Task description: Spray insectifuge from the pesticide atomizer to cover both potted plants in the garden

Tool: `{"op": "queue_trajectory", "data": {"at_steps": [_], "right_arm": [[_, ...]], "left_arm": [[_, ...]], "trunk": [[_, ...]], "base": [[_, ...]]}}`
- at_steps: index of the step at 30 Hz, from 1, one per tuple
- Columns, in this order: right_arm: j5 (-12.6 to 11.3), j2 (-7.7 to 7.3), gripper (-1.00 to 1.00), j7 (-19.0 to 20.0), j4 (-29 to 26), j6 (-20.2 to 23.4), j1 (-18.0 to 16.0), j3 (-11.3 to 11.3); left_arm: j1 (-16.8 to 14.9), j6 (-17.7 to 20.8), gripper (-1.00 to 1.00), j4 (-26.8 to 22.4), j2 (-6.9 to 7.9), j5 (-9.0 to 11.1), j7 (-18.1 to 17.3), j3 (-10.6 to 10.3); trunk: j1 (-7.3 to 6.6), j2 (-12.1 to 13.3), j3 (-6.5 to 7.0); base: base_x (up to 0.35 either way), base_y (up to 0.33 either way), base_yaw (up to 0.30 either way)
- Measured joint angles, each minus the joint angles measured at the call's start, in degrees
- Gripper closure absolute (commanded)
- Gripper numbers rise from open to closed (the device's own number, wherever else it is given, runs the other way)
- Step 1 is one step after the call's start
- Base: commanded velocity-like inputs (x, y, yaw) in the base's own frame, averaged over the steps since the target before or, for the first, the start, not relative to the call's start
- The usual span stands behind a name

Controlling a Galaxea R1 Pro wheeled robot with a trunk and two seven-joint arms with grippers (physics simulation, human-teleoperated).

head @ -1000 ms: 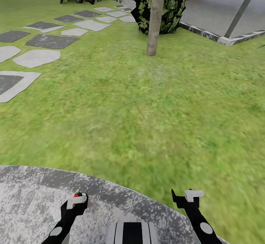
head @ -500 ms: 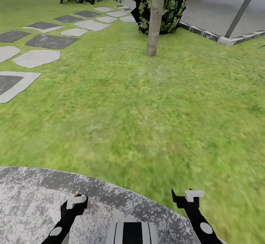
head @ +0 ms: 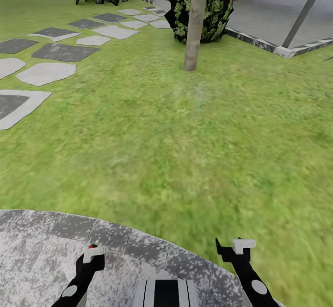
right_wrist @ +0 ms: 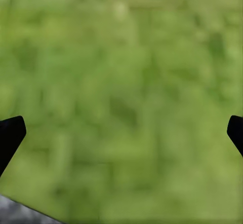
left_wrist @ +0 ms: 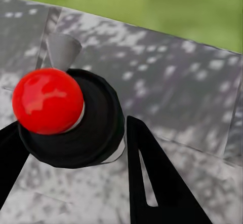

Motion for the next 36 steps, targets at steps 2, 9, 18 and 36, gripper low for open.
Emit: {"op": "queue_trajectory", "data": {"at_steps": [2,9,18,36], "right_arm": [[0.0,0.0,-1.0,0.0,0.0,0.0,0.0,0.0],[0.0,0.0,-1.0,0.0,0.0,0.0,0.0,0.0],[0.0,0.0,-1.0,0.0,0.0,0.0,0.0,0.0],[0.0,0.0,-1.0,0.0,0.1,0.0,0.0,0.0]], "left_arm": [[0.0,0.0,1.0,0.0,-0.01,0.0,0.0,0.0],[0.0,-0.1,1.0,-0.1,-0.02,0.0,0.0,0.0],[0.0,0.0,1.0,-0.3,-0.1,0.0,0.0,0.0],[0.0,-0.2,1.0,-0.7,-0.17,0.0,0.0,0.0]], "trunk": [[0.0,0.0,0.0],[0.0,0.0,0.0],[0.0,0.0,0.0],[-0.08,0.0,0.66]], "base": [[0.0,0.0,0.0],[0.0,0.0,0.0],[0.0,0.0,0.0],[0.0,0.0,0.0]]}}
